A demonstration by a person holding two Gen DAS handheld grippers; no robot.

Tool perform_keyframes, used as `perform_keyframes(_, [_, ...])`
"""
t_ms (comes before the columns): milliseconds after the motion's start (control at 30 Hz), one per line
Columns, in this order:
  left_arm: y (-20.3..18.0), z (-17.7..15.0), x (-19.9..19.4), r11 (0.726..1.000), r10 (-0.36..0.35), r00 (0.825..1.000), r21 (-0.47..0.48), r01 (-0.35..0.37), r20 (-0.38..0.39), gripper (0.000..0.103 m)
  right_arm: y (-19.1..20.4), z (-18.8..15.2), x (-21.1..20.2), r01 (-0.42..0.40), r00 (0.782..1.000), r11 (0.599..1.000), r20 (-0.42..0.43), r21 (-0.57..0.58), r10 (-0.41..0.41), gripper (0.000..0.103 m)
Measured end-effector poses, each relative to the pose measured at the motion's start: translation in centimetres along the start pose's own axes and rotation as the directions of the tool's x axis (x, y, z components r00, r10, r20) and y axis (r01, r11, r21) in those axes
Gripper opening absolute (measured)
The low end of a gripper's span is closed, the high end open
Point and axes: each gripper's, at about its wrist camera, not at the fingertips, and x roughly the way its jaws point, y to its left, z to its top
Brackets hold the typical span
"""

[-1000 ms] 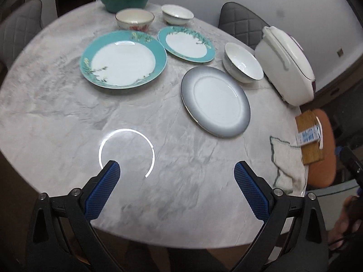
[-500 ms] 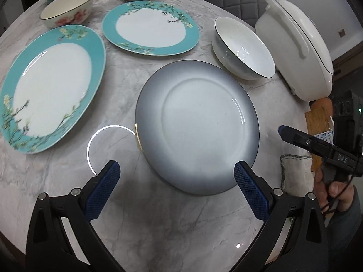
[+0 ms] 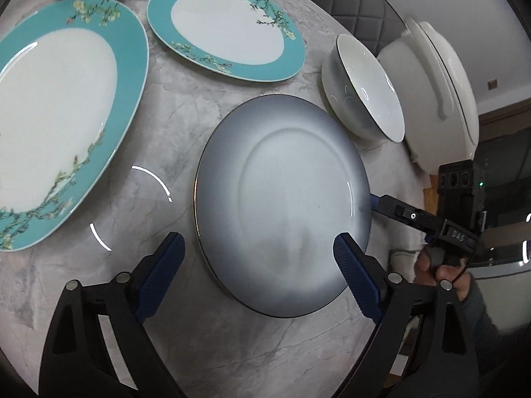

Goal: Organize plates and bowls
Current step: 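Reach the right gripper to the grey-rimmed plate and close on its rim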

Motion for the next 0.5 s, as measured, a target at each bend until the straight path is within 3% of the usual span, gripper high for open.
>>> perform_keyframes(333, [1.0, 1.6, 1.4, 0.999, -0.033, 0.999, 0.014, 0.034, -0.043, 0.066, -2.3, 1.2, 0.2, -0.172, 0.983, 0.985, -0.055, 0.018, 0.173, 0.06])
perform_keyframes(500, [1.4, 1.6, 1.3, 0.997, -0.069, 0.996, 0.018, 0.07, -0.059, 0.065, -2.4, 1.2, 0.3, -0.183, 0.979, 0.983, -0.089, 0.0, 0.183, 0.055])
